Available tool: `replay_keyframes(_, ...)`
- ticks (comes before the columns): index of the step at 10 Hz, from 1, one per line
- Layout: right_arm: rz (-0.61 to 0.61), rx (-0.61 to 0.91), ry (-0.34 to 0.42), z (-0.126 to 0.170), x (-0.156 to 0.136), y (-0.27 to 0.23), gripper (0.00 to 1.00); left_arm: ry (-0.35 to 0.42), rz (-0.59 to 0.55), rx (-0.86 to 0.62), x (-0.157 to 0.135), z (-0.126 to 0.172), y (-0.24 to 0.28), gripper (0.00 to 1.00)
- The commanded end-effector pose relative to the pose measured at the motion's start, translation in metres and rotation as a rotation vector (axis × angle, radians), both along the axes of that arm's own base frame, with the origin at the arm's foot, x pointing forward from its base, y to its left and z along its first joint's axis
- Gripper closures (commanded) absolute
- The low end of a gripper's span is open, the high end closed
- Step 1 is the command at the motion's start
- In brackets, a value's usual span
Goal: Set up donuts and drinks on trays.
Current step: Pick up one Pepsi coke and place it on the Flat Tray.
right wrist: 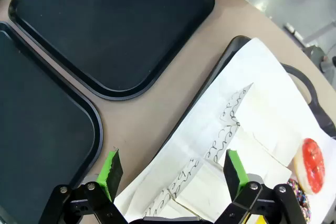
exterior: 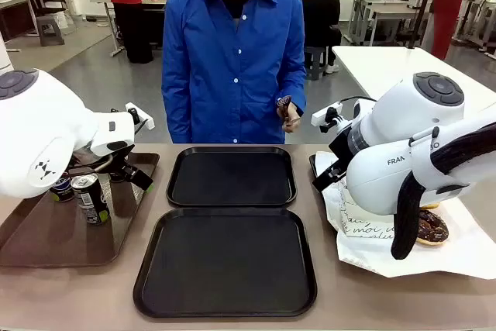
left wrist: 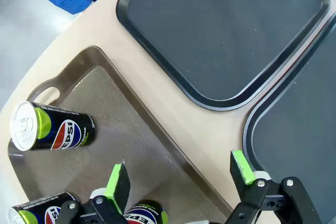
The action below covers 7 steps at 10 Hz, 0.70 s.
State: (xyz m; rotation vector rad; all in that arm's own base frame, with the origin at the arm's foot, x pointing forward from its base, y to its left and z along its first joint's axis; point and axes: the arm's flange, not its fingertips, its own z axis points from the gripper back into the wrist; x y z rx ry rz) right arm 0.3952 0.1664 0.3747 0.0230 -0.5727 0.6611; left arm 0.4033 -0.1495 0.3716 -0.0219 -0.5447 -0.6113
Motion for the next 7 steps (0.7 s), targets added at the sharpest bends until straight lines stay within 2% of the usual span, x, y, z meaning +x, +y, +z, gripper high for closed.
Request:
replay_keyframes(1,0.0,0.0,0.0,0.0,0.0,0.0,0.0,0.0,0.0,0.0,0.0,0.0,0.0,0.0)
replay_keyframes(7,0.0,0.0,0.0,0.0,0.0,0.0,0.0,0.0,0.0,0.0,0.0,0.0,0.0,0.0)
